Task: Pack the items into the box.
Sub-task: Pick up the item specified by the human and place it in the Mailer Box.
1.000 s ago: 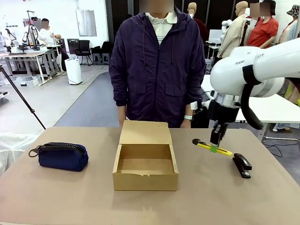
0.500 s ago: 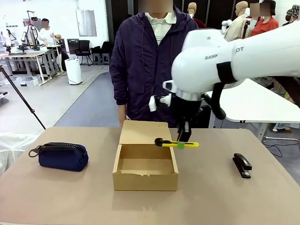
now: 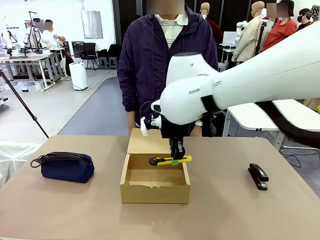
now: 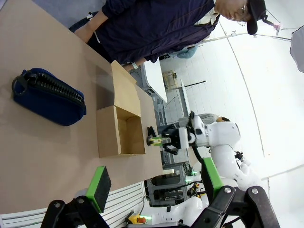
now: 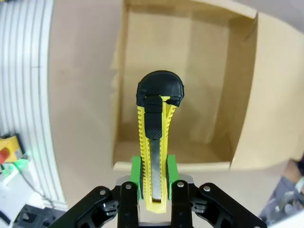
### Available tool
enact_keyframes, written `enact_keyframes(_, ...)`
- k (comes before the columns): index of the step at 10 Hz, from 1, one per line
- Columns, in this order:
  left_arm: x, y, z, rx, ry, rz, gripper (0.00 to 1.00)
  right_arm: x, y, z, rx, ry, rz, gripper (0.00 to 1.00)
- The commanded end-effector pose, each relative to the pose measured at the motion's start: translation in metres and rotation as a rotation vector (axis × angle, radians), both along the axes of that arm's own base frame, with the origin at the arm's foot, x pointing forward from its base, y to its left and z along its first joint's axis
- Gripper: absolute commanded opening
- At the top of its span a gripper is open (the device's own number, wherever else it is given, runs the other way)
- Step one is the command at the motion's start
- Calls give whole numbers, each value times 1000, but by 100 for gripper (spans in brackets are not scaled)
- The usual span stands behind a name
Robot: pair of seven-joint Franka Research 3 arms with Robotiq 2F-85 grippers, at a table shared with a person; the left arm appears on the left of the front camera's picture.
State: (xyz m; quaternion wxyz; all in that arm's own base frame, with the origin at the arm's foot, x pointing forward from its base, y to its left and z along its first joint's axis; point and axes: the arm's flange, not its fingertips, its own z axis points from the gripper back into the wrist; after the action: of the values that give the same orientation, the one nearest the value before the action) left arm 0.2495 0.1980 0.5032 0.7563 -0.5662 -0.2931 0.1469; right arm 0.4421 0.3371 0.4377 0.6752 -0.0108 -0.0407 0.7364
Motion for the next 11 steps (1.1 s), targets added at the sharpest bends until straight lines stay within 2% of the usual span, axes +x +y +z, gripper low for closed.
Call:
enact_keyframes(1,0,0,1,-11,-20,-1,100,38,13,-24,49,55,47,0)
enact_keyframes(4,0,0,1,-11,-20,-1,100,44,25,-48,89,139,81,0)
enact_keyframes(8,0,0,1,-11,-20,-1,100,46,24,-51,111,154,82,0)
enact_keyframes(9,0,0,1,-11,-20,-1,100,46,23,-51,106,164,85,58)
enact_keyframes(10,0,0,1,-11,-20,-1,100,46,23,-51,114,185,83,100)
enact_keyframes(11,0,0,1,-11,-20,-1,100,45,24,-51,119,190,92,100)
